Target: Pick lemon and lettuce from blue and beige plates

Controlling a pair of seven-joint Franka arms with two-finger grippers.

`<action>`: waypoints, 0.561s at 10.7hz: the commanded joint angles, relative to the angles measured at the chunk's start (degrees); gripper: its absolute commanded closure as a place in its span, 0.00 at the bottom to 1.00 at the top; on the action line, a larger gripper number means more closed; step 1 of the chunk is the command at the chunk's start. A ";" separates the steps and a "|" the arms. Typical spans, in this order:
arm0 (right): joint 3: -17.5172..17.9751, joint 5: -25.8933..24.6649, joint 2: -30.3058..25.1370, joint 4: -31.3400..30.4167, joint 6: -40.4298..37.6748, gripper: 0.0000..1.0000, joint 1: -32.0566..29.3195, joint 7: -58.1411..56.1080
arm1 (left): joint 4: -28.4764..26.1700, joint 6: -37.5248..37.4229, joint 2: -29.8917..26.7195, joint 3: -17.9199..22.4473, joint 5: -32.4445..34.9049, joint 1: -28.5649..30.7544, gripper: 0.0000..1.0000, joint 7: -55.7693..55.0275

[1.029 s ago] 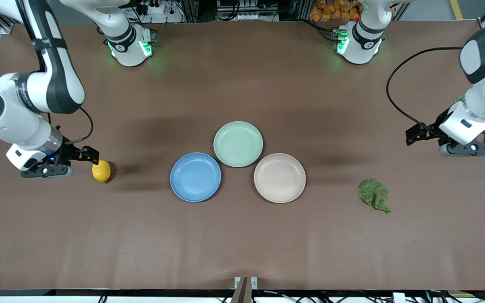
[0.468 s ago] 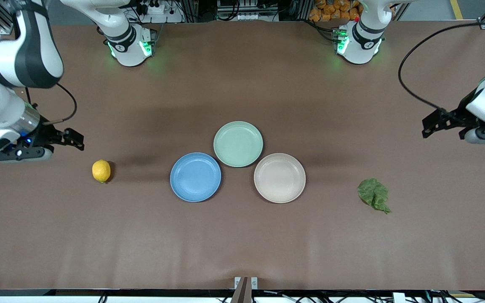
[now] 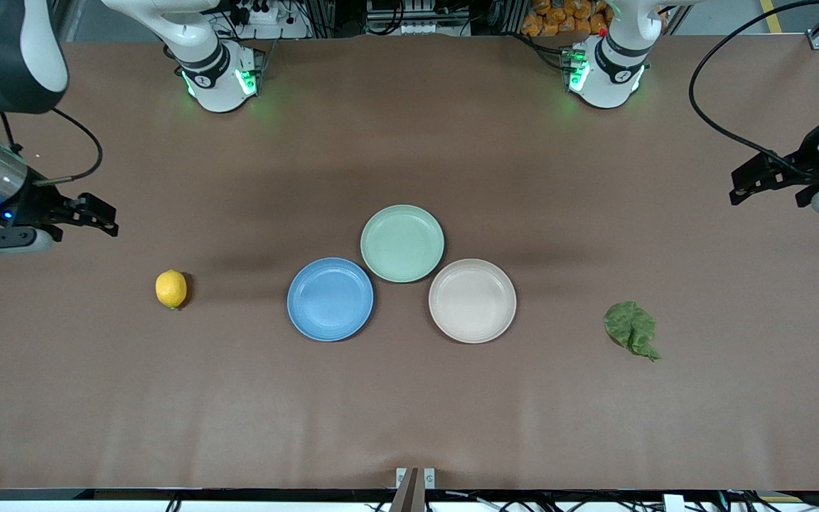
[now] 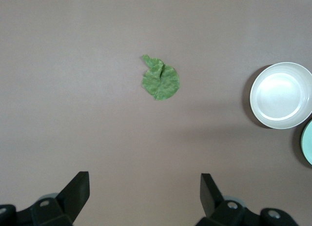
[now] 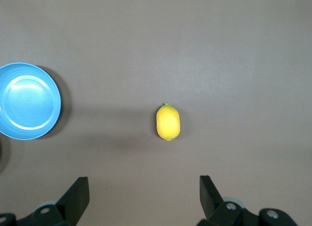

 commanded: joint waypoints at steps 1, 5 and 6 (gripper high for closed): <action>1.63 -0.35 1.48 6.11 -5.37 0.00 -1.39 -0.67 | 3.24 -3.70 0.58 0.06 -1.18 0.12 0.00 -0.27; 1.28 -1.23 0.87 11.85 -11.72 0.00 0.36 -0.23 | 4.31 -5.29 0.32 -0.11 -0.74 0.30 0.00 -0.45; 0.67 -1.32 0.52 11.85 -11.90 0.00 1.06 -0.06 | 4.31 -5.55 0.32 -0.11 -1.00 0.47 0.00 -0.36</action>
